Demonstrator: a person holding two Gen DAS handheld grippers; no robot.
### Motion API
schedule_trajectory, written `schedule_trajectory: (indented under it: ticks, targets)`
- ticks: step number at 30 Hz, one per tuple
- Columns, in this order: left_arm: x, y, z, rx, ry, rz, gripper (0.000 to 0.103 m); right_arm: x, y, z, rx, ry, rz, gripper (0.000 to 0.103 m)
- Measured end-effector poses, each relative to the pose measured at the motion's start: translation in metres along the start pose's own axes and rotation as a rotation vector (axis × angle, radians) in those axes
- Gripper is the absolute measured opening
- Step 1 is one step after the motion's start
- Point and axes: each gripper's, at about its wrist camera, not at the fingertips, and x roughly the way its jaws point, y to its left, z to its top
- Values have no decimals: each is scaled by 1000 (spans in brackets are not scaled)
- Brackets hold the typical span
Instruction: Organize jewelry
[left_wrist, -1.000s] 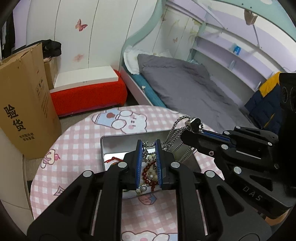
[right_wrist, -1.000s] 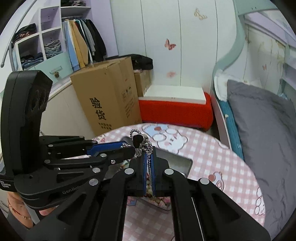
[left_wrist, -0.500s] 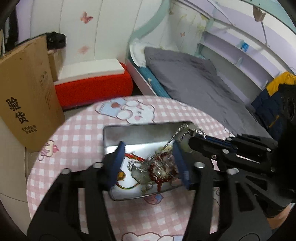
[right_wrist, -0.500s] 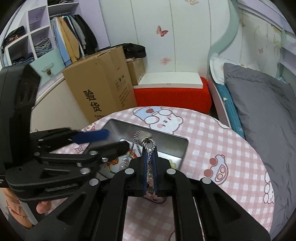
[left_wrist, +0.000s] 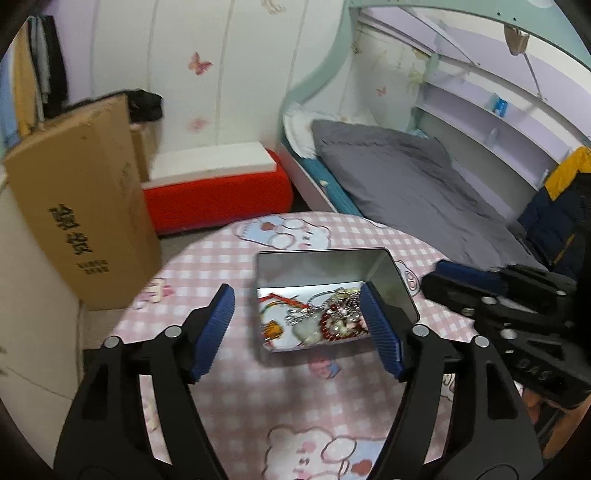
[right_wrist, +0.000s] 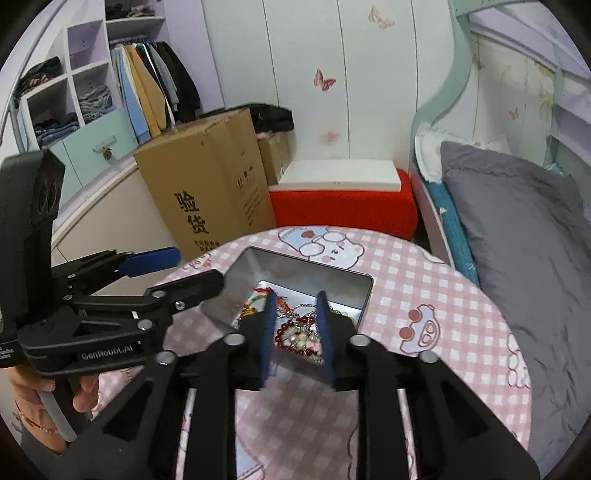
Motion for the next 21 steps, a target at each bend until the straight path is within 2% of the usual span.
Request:
schedule_trajectory:
  ticks: [4,7,16,21]
  targets:
    - [-44,-2,-9,-8,-73,55,80,-41,13,-8,-5,-71,-20,43]
    - [-75,-6,-18,-9,-124,90,87,-67,24,-16,-15,-116,-39,51]
    - [-155,-29,-53,1,-221,96,91,-146,62,-50,-45,-273,-108,74]
    - [-194,-43,-66,11,-288,106,92,-176,77,-66,-52,-331,-153,82]
